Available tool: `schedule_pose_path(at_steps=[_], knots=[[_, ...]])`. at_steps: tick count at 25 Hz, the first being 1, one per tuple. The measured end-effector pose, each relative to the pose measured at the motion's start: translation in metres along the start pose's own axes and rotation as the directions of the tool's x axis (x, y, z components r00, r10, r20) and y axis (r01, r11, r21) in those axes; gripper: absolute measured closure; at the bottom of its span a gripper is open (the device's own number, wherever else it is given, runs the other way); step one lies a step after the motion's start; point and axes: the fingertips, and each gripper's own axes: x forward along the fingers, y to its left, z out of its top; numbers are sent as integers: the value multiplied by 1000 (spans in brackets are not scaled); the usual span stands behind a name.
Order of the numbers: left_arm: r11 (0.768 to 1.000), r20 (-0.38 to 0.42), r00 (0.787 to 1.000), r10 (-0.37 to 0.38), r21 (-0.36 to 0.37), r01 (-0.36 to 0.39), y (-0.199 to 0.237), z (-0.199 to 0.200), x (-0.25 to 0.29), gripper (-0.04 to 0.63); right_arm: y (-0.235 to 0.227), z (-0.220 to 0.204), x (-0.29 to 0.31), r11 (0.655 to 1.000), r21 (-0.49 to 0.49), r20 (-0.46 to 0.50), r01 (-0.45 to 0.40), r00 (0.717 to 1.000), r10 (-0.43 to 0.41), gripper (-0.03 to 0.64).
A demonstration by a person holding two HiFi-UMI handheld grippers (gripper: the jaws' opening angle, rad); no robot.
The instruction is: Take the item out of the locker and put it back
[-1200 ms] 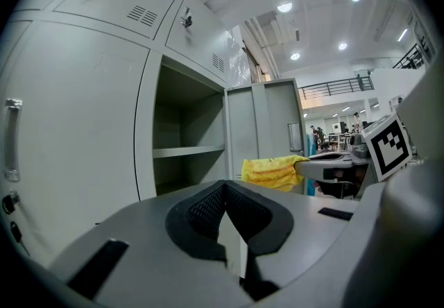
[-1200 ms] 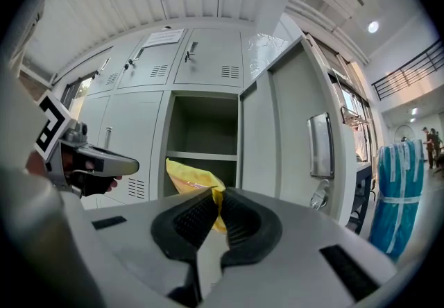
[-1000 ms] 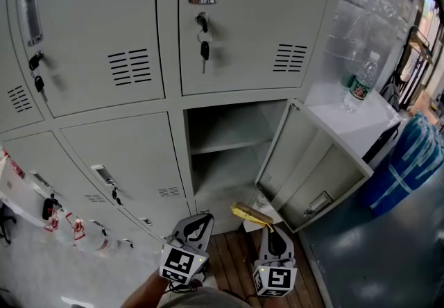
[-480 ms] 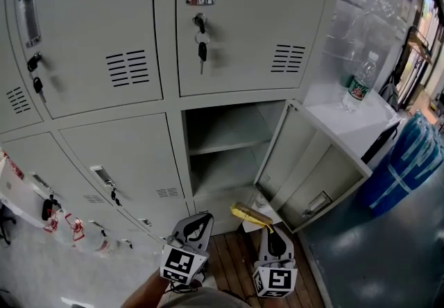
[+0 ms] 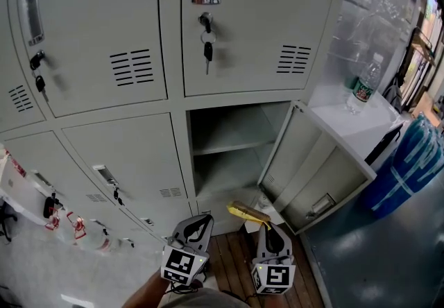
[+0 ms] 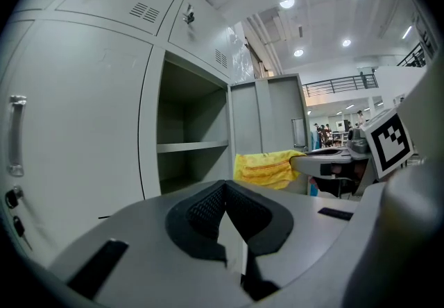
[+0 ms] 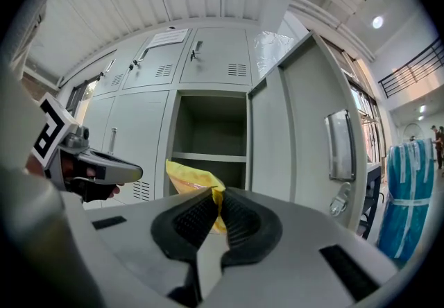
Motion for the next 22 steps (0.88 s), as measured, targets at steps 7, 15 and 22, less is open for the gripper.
schedule_pose_path(at_steps=[7, 15, 22], knots=[[999, -11, 999, 40, -11, -40, 19, -5, -5, 575, 13, 11, 46, 995, -97, 20, -38, 999, 40, 591], [998, -29, 998, 55, -18, -56, 35, -11, 0, 575, 21, 10, 114, 984, -166, 4, -58, 998, 60, 591], [997, -48, 997, 68, -23, -69, 50, -17, 5, 575, 19, -11, 164, 980, -193, -52, -52, 998, 43, 589]])
